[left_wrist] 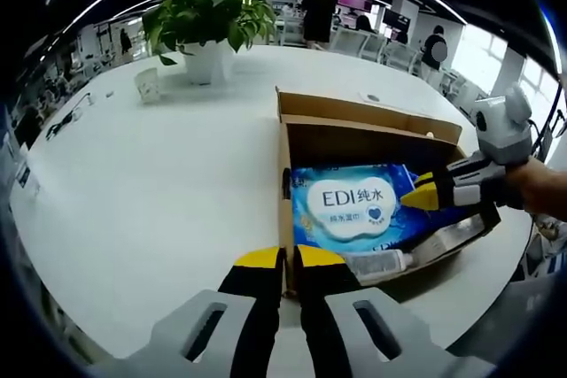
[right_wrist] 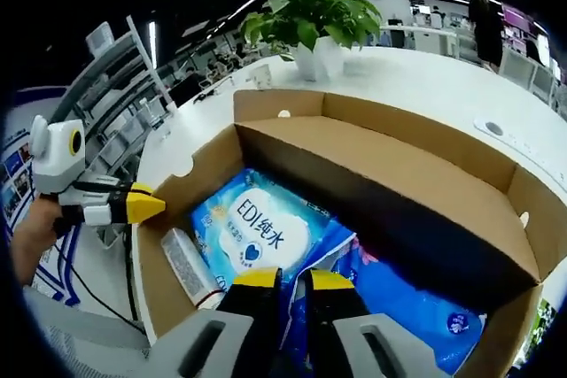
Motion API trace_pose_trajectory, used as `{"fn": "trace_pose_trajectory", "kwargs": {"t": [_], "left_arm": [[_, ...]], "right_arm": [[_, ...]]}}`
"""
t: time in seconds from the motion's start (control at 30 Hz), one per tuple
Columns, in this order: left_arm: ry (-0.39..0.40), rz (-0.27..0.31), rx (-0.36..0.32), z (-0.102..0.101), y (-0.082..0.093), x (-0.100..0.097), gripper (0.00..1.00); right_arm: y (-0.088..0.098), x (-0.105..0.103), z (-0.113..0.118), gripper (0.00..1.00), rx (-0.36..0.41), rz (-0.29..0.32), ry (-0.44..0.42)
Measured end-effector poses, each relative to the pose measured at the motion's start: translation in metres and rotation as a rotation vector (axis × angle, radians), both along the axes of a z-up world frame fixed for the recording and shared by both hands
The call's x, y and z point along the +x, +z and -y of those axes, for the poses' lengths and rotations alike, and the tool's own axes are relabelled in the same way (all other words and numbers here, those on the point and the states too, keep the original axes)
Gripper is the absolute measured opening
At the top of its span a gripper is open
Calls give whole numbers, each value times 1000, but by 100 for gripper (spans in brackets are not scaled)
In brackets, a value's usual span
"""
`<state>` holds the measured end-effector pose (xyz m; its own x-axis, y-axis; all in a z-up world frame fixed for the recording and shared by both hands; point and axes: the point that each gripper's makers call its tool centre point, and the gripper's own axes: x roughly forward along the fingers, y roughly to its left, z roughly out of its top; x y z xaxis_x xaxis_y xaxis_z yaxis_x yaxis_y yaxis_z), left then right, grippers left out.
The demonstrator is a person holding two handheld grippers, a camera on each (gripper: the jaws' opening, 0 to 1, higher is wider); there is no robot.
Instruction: Operate the shoe box by opening the lid, removing the specified soft item, and placing it in the target area until the item is outside and the box remains undamaged.
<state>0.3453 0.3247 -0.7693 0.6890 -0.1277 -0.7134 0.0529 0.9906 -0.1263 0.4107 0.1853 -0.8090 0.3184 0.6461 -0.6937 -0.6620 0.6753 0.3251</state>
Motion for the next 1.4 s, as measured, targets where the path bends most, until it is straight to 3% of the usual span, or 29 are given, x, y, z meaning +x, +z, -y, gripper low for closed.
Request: {"fn": "trace_pose_trajectory", "kwargs": {"t": [0.1, 0.3, 0.7, 0.87, 1.1, 1.3, 1.4], "left_arm": [[2, 0, -1, 0, 0, 0, 3], [2, -1, 3, 0, -1, 1, 3], [-3, -6, 19, 1, -2, 2, 3], [-4, -10, 21, 1, -2, 2, 3], [-14, -16, 29, 1, -1, 1, 3], [-61, -21, 91, 3, 2, 2, 4], [-83, 6, 132, 3, 10, 4, 3]], "right_arm": [[1, 1, 2, 0, -2, -3, -15], [5, 2, 7, 0, 20, -5, -44], [35, 5, 12, 0, 101, 50, -101], [46, 6, 29, 0, 96, 95, -115], [47, 4, 47, 0, 96, 110, -140], [51, 2, 53, 0, 96, 125, -149], [52, 1, 58, 0, 105, 129, -162]]}}
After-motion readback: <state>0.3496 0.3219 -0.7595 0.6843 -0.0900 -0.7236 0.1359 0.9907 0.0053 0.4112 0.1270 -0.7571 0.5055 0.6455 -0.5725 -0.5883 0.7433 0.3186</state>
